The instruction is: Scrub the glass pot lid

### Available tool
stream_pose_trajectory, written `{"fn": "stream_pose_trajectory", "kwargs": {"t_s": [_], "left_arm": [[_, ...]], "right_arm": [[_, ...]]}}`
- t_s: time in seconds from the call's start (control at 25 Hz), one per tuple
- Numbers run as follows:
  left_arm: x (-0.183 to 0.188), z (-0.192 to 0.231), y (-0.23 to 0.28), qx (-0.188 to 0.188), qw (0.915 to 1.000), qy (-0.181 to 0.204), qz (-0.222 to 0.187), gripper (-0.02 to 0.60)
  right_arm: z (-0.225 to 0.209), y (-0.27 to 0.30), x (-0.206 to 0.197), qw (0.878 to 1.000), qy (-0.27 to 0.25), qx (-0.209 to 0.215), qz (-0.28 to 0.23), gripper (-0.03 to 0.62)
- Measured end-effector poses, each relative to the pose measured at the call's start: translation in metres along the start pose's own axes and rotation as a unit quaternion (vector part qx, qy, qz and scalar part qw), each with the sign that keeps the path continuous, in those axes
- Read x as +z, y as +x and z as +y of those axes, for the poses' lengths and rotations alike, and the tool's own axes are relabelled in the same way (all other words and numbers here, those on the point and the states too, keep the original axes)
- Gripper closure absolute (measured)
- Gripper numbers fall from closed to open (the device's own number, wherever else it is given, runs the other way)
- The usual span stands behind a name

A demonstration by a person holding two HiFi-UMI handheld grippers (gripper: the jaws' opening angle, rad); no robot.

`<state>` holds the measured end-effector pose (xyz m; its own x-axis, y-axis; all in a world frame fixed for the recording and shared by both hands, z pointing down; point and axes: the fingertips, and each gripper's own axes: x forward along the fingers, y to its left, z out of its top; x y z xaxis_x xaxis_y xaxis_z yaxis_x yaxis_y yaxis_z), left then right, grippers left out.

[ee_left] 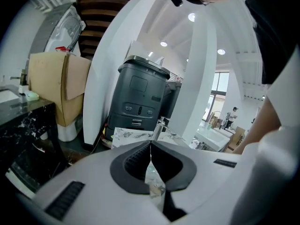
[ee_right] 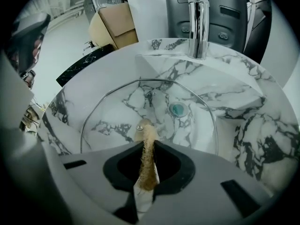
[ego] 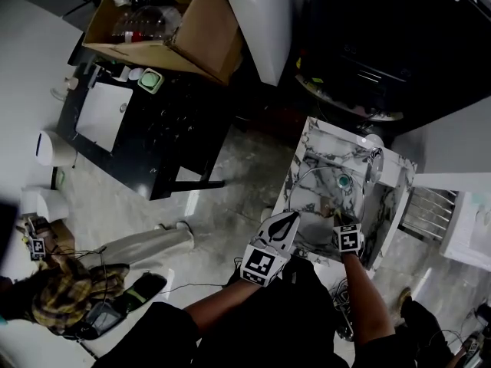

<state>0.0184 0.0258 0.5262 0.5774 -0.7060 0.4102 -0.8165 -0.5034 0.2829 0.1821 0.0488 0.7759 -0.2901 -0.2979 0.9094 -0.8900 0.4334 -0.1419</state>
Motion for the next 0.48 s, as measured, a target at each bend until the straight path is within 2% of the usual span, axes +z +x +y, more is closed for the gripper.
{"fn": "stream_pose_trajectory", "kwargs": {"t_s": [0.32, 0.48], "left_arm": [[0.003, 0.011, -0.005, 0.005, 0.9999, -0.01, -0.004, 0.565], [0.003, 0.02, -0.011, 0.015, 0.9998, -0.011, -0.005, 0.565]], "right_arm": [[0.025, 0.012, 0.007, 0.999, -0.031, 0.034, 0.029, 0.537], [0.034, 0.022, 0.003, 0.997, 0.004, 0.064, 0.044, 0.537]]}}
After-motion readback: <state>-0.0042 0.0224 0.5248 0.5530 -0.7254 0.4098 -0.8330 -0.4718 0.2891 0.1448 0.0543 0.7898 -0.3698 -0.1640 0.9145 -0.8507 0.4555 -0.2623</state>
